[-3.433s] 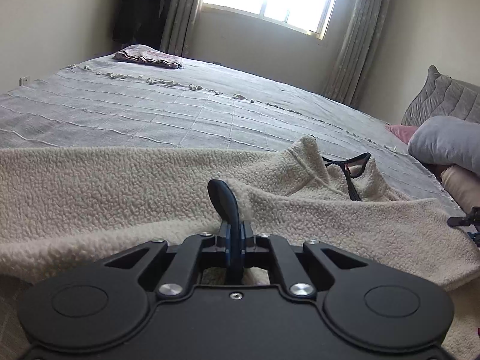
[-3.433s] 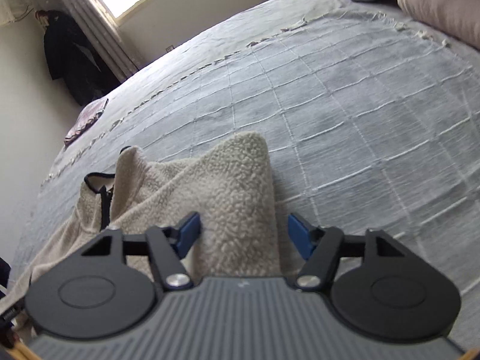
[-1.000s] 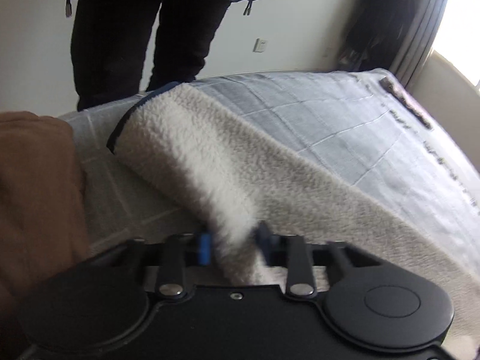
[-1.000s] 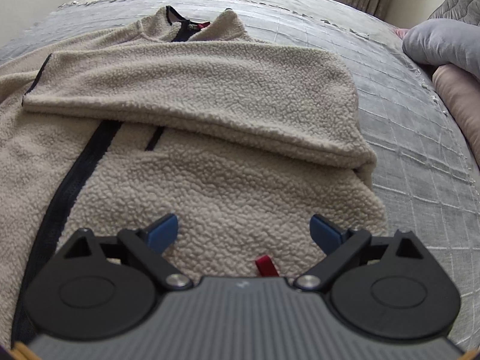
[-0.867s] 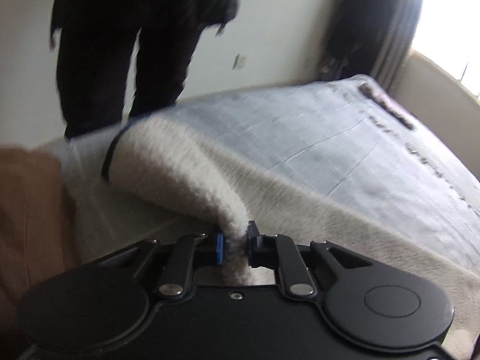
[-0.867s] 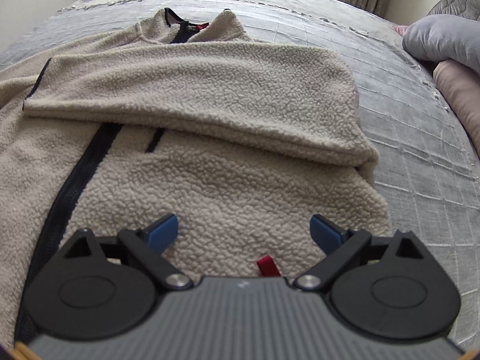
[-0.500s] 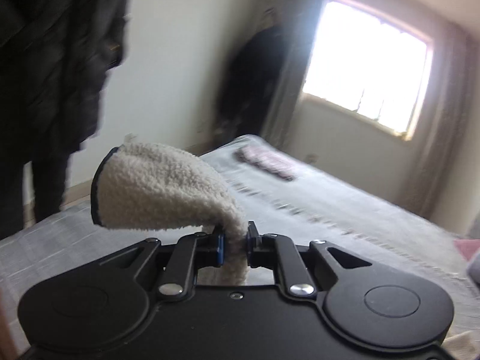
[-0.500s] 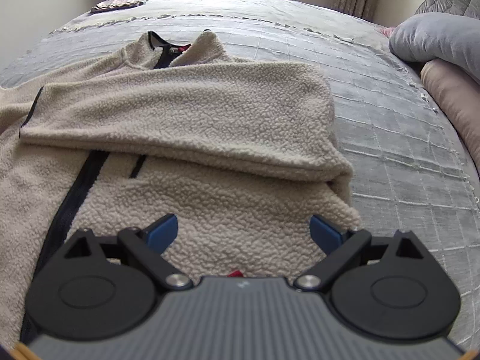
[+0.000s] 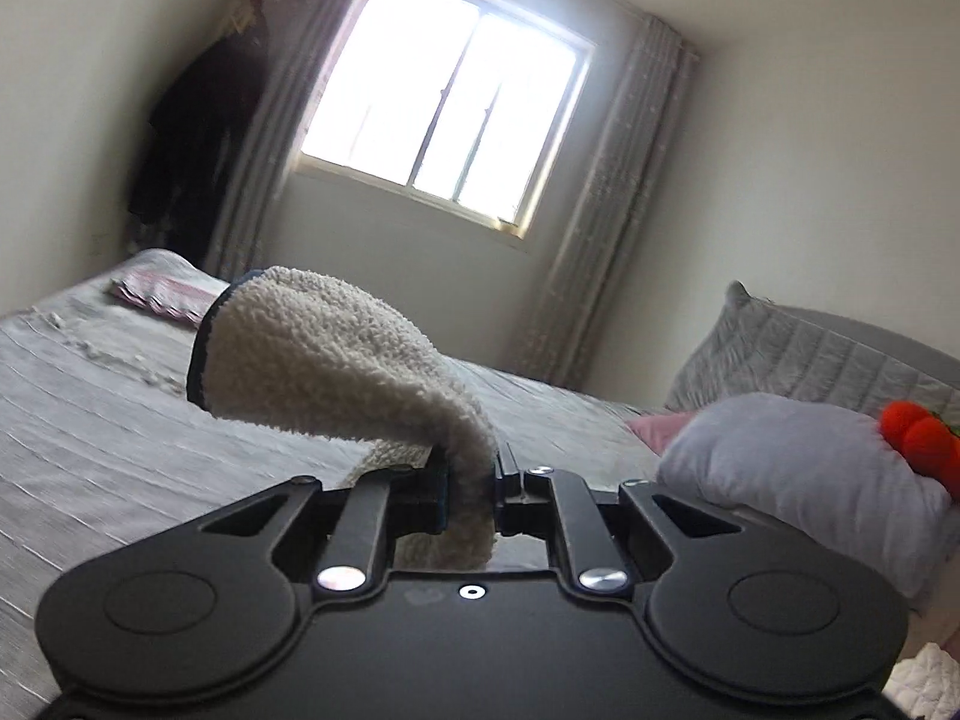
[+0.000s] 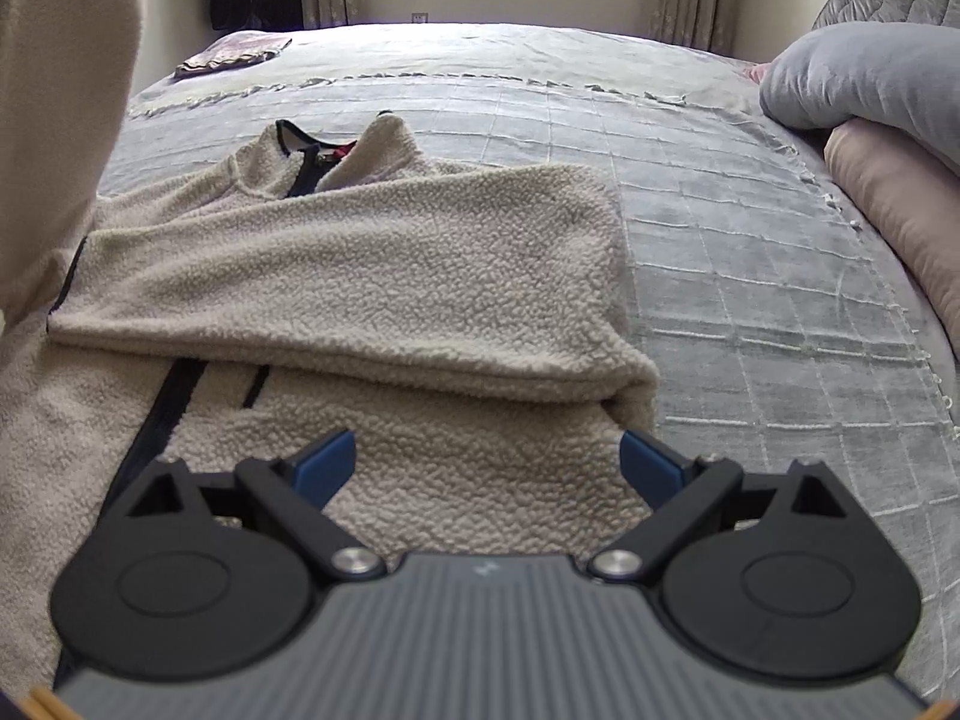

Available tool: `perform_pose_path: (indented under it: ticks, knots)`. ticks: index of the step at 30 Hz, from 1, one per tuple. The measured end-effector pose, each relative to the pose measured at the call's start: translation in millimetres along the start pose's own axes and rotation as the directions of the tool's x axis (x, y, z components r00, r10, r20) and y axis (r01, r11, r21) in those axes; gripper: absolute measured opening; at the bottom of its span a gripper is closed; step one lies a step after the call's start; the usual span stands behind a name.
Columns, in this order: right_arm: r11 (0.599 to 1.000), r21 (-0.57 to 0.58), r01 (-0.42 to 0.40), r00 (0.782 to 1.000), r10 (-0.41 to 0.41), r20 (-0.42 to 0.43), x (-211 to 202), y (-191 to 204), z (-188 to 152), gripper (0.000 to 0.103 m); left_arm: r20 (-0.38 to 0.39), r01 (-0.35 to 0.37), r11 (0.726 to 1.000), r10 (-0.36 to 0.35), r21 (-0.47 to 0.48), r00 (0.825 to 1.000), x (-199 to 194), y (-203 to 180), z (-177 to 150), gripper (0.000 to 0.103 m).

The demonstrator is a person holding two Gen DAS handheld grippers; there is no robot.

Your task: Fold large clothes

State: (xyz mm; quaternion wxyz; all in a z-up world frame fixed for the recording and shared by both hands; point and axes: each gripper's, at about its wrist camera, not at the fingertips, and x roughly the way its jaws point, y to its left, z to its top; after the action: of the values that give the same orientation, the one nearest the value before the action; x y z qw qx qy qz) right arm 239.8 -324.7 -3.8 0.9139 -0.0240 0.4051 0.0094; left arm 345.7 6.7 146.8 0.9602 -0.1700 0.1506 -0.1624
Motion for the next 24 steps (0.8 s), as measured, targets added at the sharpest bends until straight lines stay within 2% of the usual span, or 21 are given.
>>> perform_pose_path:
  ticks: [2, 4, 7, 8, 10, 11, 12, 13, 14, 15, 16, 17, 20, 23, 24]
  knots:
    - [1.0, 0.027, -0.006, 1.0, 0.006, 0.006, -0.9, -8.0, 1.1, 0.096, -0.082, 0.051, 0.999, -0.052, -0.015, 0.995, 21.2, -18.4, -30.3, 0.014]
    - [0.998, 0.056, -0.014, 1.0, 0.013, 0.009, -2.5, -17.9, 0.8, 0.096, -0.166, 0.086, 0.996, -0.087, -0.01, 0.982, 37.8, -37.4, -66.5, 0.014]
    - [0.995, 0.094, -0.024, 1.0, 0.023, 0.009, -5.3, -31.3, -0.4, 0.096, -0.314, 0.122, 0.992, -0.114, 0.006, 0.943, 61.2, -55.7, -126.6, 0.014]
    - [0.995, 0.102, -0.024, 1.0, 0.024, 0.008, -6.1, -34.7, -1.2, 0.096, -0.365, 0.127, 0.992, -0.115, 0.008, 0.924, 67.9, -55.9, -144.7, 0.016]
    - [0.993, 0.115, -0.024, 1.0, 0.024, 0.004, -7.8, -40.0, -2.2, 0.096, -0.507, 0.15, 0.988, -0.111, 0.036, 0.855, 82.6, -59.4, -188.0, 0.018]
    - [0.993, 0.12, -0.024, 1.0, 0.024, 0.003, -8.8, -41.9, -2.6, 0.096, -0.572, 0.17, 0.984, -0.109, 0.053, 0.813, 87.1, -57.0, -204.6, 0.02]
    - [0.992, 0.124, -0.024, 1.0, 0.024, 0.003, -10.2, -43.5, -2.7, 0.096, -0.588, 0.194, 0.978, -0.115, 0.073, 0.801, 81.4, -57.7, -216.1, 0.021]
    - [0.992, 0.125, -0.026, 1.0, 0.025, 0.005, -12.1, -44.5, -2.6, 0.096, -0.555, 0.228, 0.969, -0.138, 0.097, 0.82, 69.8, -58.7, -220.6, 0.022]
    - [0.992, 0.124, -0.028, 1.0, 0.026, 0.01, -14.2, -44.8, -2.5, 0.096, -0.542, 0.258, 0.96, -0.159, 0.112, 0.825, 59.2, -56.0, -219.6, 0.034]
    - [0.992, 0.122, -0.029, 1.0, 0.028, 0.015, -16.2, -44.7, -2.2, 0.096, -0.553, 0.282, 0.953, -0.175, 0.113, 0.814, 51.2, -52.7, -216.5, 0.053]
    - [0.992, 0.119, -0.032, 0.999, 0.03, 0.019, -18.1, -43.7, -1.4, 0.096, -0.564, 0.299, 0.948, -0.189, 0.108, 0.804, 39.9, -48.6, -213.1, 0.062]
    - [0.993, 0.116, -0.039, 0.999, 0.036, 0.026, -20.2, -41.6, 0.0, 0.096, -0.557, 0.317, 0.942, -0.206, 0.109, 0.805, 30.3, -42.9, -207.0, 0.07]
    - [0.993, 0.098, -0.069, 0.997, 0.064, 0.048, -24.1, -29.6, 6.8, 0.097, -0.513, 0.341, 0.923, -0.207, 0.181, 0.833, 0.4, -23.8, -185.6, 0.07]
    - [0.994, 0.062, -0.095, 0.993, 0.09, 0.07, -26.3, -12.3, 14.1, 0.097, -0.438, 0.23, 0.936, -0.095, 0.267, 0.894, -7.4, 5.7, -161.9, 0.07]
    - [0.994, 0.05, -0.097, 0.992, 0.093, 0.079, -27.2, -6.6, 17.5, 0.097, -0.403, 0.16, 0.944, -0.033, 0.287, 0.915, -3.6, 22.6, -153.8, 0.07]
